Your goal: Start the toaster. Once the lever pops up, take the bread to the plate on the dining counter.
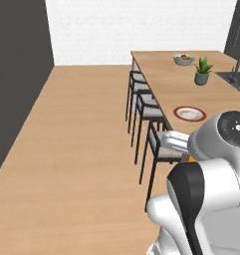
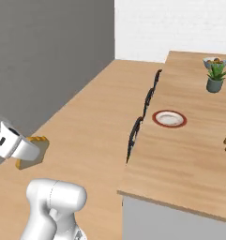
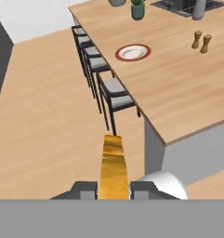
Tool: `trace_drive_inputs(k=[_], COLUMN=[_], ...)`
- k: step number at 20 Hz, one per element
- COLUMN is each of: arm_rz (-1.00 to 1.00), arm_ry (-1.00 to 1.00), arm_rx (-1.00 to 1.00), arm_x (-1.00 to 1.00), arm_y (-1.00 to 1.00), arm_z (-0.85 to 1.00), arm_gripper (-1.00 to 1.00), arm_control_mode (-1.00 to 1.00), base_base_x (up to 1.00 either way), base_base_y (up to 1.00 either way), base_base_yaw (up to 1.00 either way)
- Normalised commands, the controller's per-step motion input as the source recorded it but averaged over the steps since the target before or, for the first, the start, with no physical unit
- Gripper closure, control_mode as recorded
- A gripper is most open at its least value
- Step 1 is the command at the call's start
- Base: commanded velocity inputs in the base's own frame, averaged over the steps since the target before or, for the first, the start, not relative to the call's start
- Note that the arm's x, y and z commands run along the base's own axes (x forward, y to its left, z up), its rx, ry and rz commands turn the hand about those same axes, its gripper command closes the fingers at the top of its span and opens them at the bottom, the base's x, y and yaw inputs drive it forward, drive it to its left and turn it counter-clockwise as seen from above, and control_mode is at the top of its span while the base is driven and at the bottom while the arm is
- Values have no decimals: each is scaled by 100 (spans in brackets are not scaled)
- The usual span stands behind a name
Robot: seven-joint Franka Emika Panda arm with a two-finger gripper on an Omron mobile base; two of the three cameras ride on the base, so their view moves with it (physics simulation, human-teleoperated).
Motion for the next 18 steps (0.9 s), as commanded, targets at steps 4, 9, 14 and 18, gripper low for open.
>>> trace_drive_inputs(k=[4, 9, 14, 18], arm_rz=[0, 0, 0, 0], arm_ry=[0, 0, 0, 0], arm_rx=[0, 0, 0, 0], arm_x=[0, 0, 0, 0], arm_y=[0, 0, 0, 0], arm_z=[0, 0, 0, 0], arm_gripper=[100, 100, 100, 100], arm_control_mode=[100, 100, 100, 100], base_base_x=[100, 96, 78, 52], base_base_y=[65, 54, 52, 56], base_base_yaw=[-62, -65, -64, -60])
